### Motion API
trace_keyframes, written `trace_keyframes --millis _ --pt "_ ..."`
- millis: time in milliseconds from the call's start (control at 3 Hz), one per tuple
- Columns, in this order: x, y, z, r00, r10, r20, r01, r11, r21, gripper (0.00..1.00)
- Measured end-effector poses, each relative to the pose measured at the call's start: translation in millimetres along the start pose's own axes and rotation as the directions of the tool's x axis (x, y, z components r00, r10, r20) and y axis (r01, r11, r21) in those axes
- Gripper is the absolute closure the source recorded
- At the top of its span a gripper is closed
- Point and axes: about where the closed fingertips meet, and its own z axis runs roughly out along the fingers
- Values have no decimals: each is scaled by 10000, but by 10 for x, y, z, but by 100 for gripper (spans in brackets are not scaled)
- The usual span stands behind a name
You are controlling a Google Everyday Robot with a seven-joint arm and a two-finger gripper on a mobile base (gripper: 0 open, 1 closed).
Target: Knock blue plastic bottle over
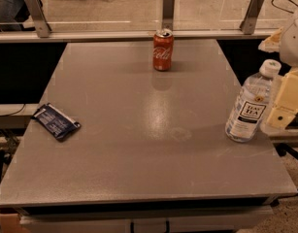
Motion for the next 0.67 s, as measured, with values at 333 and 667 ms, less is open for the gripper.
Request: trace_keyframes --millis 333,667 --pt "-2 -33 -62 9999 -27 168 25 9999 154 0" --pt "180 -212 -104 9947 265 996 -300 9990 343 0"
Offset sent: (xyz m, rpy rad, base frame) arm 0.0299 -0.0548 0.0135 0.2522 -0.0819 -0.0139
